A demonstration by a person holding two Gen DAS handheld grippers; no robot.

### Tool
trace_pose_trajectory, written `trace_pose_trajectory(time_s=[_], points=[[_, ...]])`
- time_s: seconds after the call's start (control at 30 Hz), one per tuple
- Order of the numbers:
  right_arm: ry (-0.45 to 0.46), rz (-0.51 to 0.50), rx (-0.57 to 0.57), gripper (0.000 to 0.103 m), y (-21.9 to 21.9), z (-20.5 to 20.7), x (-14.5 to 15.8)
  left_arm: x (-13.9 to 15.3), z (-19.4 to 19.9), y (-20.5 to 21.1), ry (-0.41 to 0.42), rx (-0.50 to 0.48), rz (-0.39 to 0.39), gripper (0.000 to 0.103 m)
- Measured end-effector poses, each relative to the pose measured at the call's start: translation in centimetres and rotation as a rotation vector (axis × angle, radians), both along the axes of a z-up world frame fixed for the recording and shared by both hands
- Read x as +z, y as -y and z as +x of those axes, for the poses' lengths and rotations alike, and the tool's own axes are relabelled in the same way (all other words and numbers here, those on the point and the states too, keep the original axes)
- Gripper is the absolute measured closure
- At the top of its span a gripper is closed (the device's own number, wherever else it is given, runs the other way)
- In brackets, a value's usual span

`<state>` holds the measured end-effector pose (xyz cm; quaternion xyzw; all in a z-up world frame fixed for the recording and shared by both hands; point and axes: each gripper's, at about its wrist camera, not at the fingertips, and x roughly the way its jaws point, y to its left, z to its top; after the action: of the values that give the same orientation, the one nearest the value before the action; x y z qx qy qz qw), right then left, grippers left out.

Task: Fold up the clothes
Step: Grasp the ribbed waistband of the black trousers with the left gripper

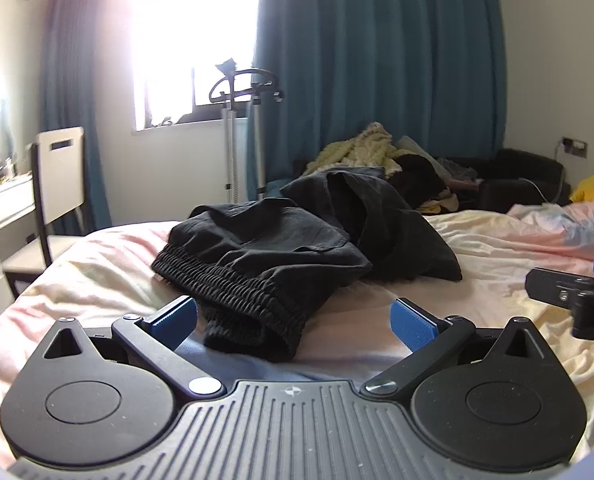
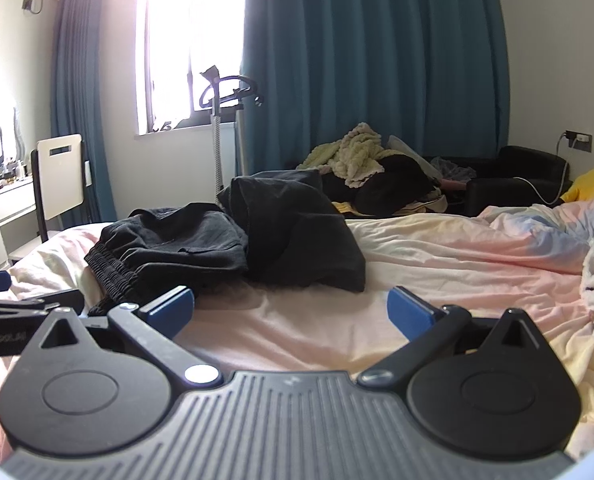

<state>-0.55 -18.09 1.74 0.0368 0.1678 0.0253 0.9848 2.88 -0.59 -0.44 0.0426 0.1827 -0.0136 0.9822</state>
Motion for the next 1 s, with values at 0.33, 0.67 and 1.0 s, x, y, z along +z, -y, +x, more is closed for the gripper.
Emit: trace_pose_trajectory(time_s=[0.33, 0.67, 1.0], points=[[0.009, 0.078, -0.051, 0.0, 2.0, 0.6, -0.4, -5.0, 10.9, 1.8, -0.196, 0.03, 0.178, 0.0], [-0.079, 0.169, -0.103, 0.0, 4.2, 3.4, -3.3, -10.0, 17.0, -0.4, -0.204, 0.19, 0.095, 0.008], [-0.036, 0.127, -0.064, 0.0, 2.5, 5.6, -5.5, -6.5, 14.1, -2.4, 0.022, 0.206, 0.039, 0.065]])
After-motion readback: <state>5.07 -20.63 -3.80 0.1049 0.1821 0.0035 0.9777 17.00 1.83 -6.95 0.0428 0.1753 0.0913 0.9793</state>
